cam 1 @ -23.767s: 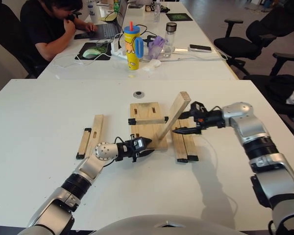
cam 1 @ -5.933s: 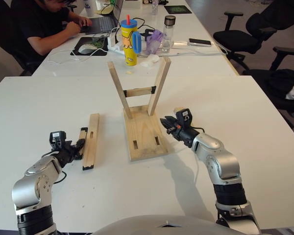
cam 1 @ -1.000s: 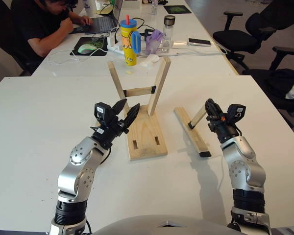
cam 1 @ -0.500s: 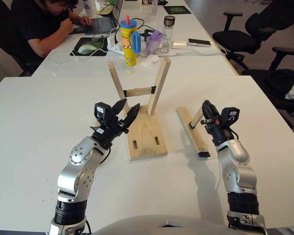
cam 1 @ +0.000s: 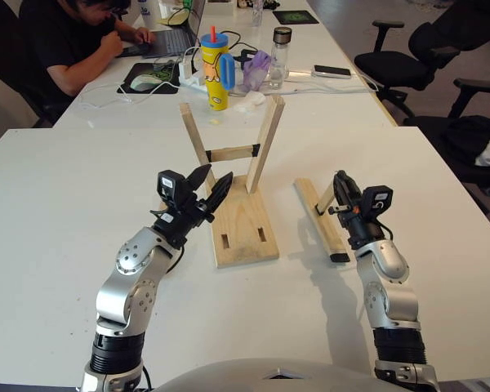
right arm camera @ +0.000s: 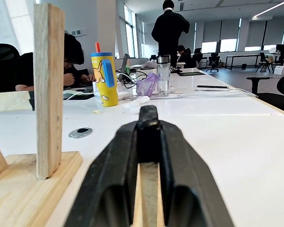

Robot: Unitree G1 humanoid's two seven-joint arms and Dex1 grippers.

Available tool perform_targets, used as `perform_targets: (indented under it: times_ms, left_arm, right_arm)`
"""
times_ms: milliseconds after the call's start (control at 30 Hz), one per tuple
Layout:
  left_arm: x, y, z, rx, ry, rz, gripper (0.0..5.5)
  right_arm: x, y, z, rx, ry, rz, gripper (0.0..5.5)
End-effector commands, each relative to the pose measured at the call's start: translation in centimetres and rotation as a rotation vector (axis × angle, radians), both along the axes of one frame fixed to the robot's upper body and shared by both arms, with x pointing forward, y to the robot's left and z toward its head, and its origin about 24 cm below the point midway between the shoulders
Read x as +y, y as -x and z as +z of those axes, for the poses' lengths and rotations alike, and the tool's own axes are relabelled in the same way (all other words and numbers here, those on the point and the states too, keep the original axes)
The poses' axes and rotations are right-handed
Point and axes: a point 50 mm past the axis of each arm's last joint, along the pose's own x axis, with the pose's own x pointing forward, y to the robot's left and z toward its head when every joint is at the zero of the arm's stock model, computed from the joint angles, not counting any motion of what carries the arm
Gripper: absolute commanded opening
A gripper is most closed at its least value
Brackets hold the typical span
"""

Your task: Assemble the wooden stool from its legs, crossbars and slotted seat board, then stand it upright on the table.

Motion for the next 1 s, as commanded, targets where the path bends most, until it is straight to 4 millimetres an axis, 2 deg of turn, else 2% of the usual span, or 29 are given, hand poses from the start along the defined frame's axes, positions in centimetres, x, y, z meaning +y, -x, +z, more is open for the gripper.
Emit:
perform_targets:
  times_ms: [33, 100, 133, 200, 267, 367, 467, 633, 700, 800, 900, 933, 967, 1000]
  left_arm:
    - [0.1, -0.1, -0.1, -0.002, -0.018, 0.002, 2.80]
    - [0.1, -0.1, -0.1, -0.001, -0.018, 0.003, 2.80]
    - [0.1, -0.1, 0.0, -0.004, -0.017, 0.003, 2.80]
    - [0.0, -0.1, 0.3, -0.014, -0.016, 0.000, 2.80]
    - [0.1, 0.0, 0.3, -0.018, -0.015, 0.006, 2.80]
    - [0.2, 0.1, 0.0, -0.013, -0.015, 0.014, 2.80]
    - [0.0, 0.2, 0.0, -0.013, -0.013, 0.014, 2.80]
    - [-0.1, 0.4, -0.4, -0.009, -0.011, 0.029, 2.80]
    - [-0.3, 0.3, -0.4, -0.012, -0.006, 0.033, 2.80]
    - [-0.6, 0.0, -0.2, -0.025, -0.002, 0.026, 2.80]
    - [-0.5, -0.2, -0.1, -0.030, -0.003, 0.035, 2.80]
    - [-0.4, -0.2, -0.2, -0.029, -0.004, 0.044, 2.80]
    - [-0.3, -0.2, -0.2, -0.029, -0.005, 0.051, 2.80]
    - [-0.4, -0.2, -0.3, -0.028, -0.005, 0.054, 2.80]
  right_arm:
    - [-0.2, 1.2, -3.2, 0.188, 0.007, -0.010, 0.42]
    - [-0.2, 1.0, -2.6, 0.164, 0.028, -0.010, 0.42]
    - [-0.2, 1.0, -2.0, 0.145, 0.011, -0.001, 0.79]
    - [-0.2, 0.9, -0.1, 0.081, -0.024, -0.004, 1.12]
    - [-0.1, 0.5, 1.7, 0.029, -0.040, -0.004, 1.37]
    - [0.0, -0.1, 3.2, 0.019, -0.044, 0.012, 1.72]
    - [0.0, -0.6, 5.2, -0.023, -0.045, 0.018, 1.72]
    - [0.7, -2.6, 11.3, -0.185, -0.013, 0.043, 1.72]
    - [0.7, -3.9, 14.0, -0.267, 0.016, 0.048, 1.46]
    - [0.2, -5.1, 16.4, -0.319, 0.008, 0.033, 0.95]
    - [0.2, -5.8, 16.8, -0.323, -0.014, 0.031, 0.50]
    - [0.2, -6.2, 15.6, -0.264, -0.049, 0.023, 0.34]
    - [0.3, -6.6, 13.2, -0.156, -0.105, 0.020, 0.15]
    - [0.5, -6.7, 9.5, -0.010, -0.130, 0.011, 0.03]
